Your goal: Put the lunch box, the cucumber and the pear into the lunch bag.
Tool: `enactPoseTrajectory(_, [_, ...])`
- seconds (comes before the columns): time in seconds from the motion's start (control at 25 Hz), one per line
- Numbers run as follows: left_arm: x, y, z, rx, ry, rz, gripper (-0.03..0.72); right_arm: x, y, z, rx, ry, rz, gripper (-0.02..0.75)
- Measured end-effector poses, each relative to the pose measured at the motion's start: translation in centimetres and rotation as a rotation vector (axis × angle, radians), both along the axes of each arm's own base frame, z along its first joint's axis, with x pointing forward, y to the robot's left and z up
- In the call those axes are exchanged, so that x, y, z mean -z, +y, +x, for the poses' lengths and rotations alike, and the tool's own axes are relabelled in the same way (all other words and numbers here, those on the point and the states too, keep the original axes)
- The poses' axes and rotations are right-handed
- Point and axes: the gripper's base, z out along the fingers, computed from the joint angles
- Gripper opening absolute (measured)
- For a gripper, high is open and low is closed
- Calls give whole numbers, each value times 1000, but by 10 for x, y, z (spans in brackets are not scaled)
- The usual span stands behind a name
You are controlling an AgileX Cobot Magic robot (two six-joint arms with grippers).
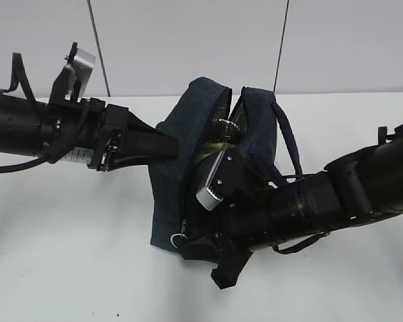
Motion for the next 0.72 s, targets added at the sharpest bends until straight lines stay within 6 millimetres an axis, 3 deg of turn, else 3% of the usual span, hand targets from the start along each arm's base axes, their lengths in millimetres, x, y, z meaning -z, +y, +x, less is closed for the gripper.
enactPoseTrajectory(0.16, [0,0,0,1,0,-1,238,3,1,1,6,14,-1,136])
enactPoseTrajectory(0.32, [0,0,0,2,0,-1,238,3,1,1,7,16,0,6])
enactPoseTrajectory(0.72, [0,0,0,3,1,-2,237,3,1,-4,-11,86,9,6])
